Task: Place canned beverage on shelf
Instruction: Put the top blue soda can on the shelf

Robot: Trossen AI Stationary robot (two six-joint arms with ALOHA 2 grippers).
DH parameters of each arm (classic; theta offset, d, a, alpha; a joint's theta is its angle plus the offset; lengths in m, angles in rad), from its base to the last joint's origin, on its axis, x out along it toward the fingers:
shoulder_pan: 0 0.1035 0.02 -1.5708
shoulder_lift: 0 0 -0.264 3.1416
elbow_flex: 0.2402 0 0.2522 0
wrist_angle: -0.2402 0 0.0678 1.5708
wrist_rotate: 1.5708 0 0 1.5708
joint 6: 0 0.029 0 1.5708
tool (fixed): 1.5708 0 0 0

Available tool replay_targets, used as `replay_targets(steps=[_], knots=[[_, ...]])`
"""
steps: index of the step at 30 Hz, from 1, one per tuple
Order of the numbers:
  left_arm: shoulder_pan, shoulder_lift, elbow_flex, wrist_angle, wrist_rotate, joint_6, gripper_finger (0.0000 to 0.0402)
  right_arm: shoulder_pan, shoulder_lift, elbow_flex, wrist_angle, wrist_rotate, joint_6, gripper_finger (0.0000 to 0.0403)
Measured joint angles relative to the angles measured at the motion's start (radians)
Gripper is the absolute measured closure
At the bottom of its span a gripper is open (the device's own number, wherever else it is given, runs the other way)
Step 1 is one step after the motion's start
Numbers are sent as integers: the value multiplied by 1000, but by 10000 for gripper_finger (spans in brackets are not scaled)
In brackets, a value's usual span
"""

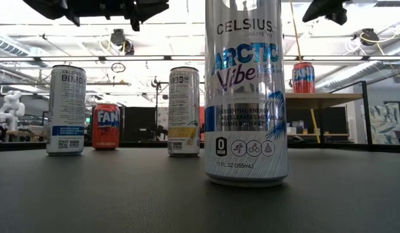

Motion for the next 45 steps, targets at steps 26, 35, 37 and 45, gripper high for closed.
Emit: replay_targets(steps=[26, 35, 37, 45], knots=[[0, 43, 0, 57, -8, -72, 255, 0, 0, 0, 0, 0, 0, 403], [-4, 43, 0, 80, -30, -19, 255, 0, 0, 0, 0, 0, 0, 403], [-11, 43, 0, 74, -31, -18, 255, 0, 0, 0, 0, 0, 0, 403], [-26, 43, 0, 72, -45, -17, 242, 0, 0, 0, 0, 0, 0, 403]])
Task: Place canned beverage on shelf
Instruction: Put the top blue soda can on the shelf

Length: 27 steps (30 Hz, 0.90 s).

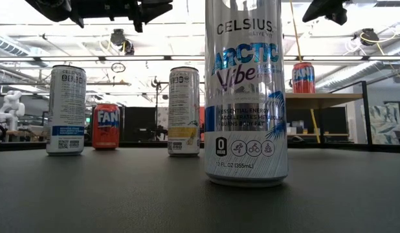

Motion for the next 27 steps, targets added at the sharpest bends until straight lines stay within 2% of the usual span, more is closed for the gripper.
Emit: replay_targets(steps=[8, 12, 19, 23, 27], knots=[[14, 0, 0, 0, -2, 0, 155, 0, 0, 0, 0, 0, 0, 403], [20, 0, 0, -1, -31, -1, 128, 0, 0, 0, 0, 0, 0, 403], [13, 0, 0, -53, 9, -8, 123, 0, 0, 0, 0, 0, 0, 403], [13, 0, 0, -51, -3, -116, 123, 0, 0, 0, 0, 0, 0, 403], [24, 0, 0, -42, -25, -80, 123, 0, 0, 0, 0, 0, 0, 403]])
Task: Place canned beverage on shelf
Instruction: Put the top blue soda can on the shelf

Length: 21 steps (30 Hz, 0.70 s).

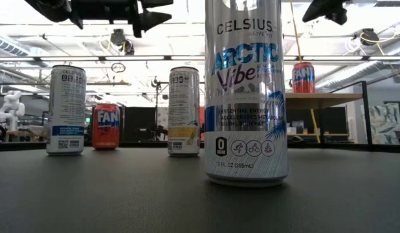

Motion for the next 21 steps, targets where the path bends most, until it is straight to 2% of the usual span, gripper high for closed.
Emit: replay_targets(steps=[4, 8, 14, 21], knots=[[24, 3, 0, -42, -78, 2, 123, 0, 0, 0, 0, 0, 0, 403], [60, 16, 3, -97, -83, 0, 123, 0, 0, 0, 0, 0, 0, 403], [73, 111, 152, -309, -69, 27, 123, 0, 2, 0, 5, 0, 0, 403], [83, 210, 269, -445, -50, 80, 123, 0, 5, 0, 15, 0, -1, 403]])
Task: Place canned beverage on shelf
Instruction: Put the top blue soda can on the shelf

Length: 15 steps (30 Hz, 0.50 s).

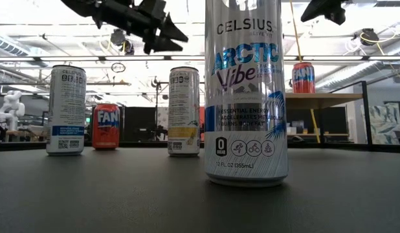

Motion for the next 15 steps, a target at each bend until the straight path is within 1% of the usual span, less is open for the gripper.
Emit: replay_targets(steps=[5, 7, 15], knots=[[19, 65, 20, -15, 0, -1, 123, 0, 1, 0, 11, 0, -58, 403], [24, 89, 28, -39, 1, -1, 123, 0, 1, 0, 14, 0, -62, 403], [37, 144, 60, -46, 2, 0, 123, 0, 3, 0, 11, 0, -62, 403]])
